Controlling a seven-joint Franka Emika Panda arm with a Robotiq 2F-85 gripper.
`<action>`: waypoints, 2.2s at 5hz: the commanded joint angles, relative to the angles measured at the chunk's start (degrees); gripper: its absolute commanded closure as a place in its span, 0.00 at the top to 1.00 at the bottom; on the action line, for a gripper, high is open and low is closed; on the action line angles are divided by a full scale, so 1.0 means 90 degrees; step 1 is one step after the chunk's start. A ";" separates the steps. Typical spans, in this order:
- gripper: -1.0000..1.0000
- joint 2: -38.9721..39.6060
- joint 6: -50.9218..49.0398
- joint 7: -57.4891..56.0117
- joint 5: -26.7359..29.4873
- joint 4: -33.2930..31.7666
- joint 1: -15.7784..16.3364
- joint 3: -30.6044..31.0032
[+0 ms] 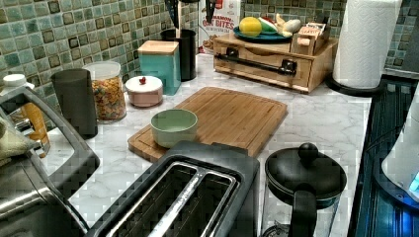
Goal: Open the drawer.
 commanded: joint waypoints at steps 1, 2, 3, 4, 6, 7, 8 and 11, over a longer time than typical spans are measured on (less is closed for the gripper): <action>1.00 0.0547 -0.0517 -0.2193 0.0002 0.0570 -0.0692 -0.0559; 1.00 0.0349 -0.0042 -0.2156 -0.0401 0.0231 -0.0824 -0.0712; 1.00 0.0267 0.0348 -0.2495 -0.0487 0.0030 -0.1045 -0.0792; 1.00 0.0129 0.1047 -0.2950 -0.0334 -0.0367 -0.1280 -0.0802; 1.00 0.0208 0.1135 -0.2929 -0.1295 -0.0391 -0.1105 -0.0922; 1.00 0.0423 0.1496 -0.3002 -0.1680 -0.0331 -0.1381 -0.0843; 1.00 0.0582 0.1679 -0.3333 -0.1516 -0.0356 -0.1375 -0.1037; 1.00 0.0546 0.1992 -0.2699 -0.2058 -0.0838 -0.1490 -0.1237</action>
